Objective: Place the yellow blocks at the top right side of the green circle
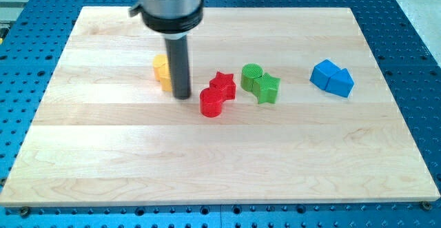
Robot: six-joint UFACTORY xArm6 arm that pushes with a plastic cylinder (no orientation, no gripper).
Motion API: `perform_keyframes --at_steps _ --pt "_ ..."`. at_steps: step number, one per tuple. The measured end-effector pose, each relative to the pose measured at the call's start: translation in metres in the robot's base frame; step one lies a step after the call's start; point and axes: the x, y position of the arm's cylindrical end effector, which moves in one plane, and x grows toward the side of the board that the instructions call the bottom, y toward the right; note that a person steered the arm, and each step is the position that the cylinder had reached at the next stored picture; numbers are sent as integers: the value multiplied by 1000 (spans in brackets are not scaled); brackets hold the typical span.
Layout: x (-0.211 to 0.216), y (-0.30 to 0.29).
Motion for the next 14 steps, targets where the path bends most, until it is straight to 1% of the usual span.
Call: perform_keyframes --at_steps 1,2,3,4,5,7,8,9,11,12,13,14 --pt "16 -41" --pt "-2 -46" --pt "-48 -17" --pt "-80 2" --pt "-79 -5" --pt "-32 -90" --pt "-60 -80" --pt "-93 -34" --pt "-103 -8" --pt "-120 3" --pt "-133 3" --pt "-134 -3"
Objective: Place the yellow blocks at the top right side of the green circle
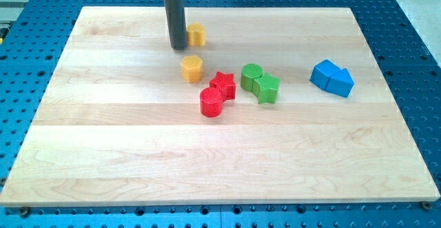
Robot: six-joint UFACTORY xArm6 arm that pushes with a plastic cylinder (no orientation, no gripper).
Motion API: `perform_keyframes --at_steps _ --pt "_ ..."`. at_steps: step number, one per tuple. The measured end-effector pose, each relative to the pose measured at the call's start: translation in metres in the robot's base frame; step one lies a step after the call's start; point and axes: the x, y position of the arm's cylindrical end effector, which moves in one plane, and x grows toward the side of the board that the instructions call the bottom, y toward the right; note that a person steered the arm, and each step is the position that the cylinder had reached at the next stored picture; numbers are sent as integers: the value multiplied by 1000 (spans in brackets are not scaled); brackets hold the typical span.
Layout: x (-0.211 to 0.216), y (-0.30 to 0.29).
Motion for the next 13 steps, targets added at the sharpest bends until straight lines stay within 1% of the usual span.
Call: perform_keyframes --at_steps 1,2,5,6,7,8,9,10,11,12,13 --pt "-26 1" --pt "-31 26" --pt "-27 161" --pt "-28 141" --pt "-39 76" --pt "-29 -11" --pt "22 -65" --pt "60 -84" --pt "76 -40" --pt "74 27" --pt "74 31"
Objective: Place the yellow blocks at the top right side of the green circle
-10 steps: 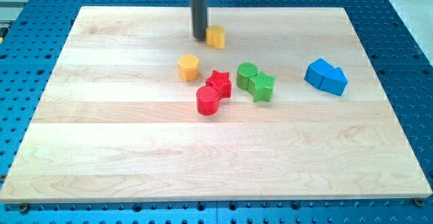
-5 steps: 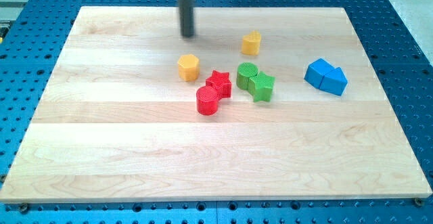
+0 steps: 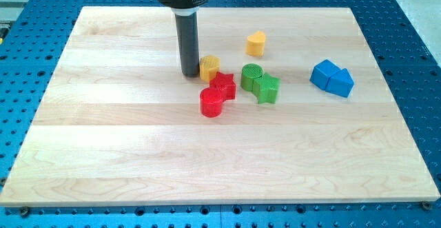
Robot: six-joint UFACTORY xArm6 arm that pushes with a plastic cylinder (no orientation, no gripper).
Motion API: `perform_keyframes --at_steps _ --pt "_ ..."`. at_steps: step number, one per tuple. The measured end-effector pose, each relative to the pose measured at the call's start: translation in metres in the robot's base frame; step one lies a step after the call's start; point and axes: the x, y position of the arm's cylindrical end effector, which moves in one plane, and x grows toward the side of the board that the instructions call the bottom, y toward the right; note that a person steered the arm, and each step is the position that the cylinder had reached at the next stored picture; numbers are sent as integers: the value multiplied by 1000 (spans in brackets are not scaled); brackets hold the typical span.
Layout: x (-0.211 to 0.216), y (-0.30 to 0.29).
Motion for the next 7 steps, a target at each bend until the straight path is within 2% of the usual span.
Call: perform_keyframes --at_steps 1,2,3,4,5,7 --pt "13 -30" --pt "51 -57" --pt "49 -11" --pt "5 27" --pt "-34 34" --pt "-35 48"
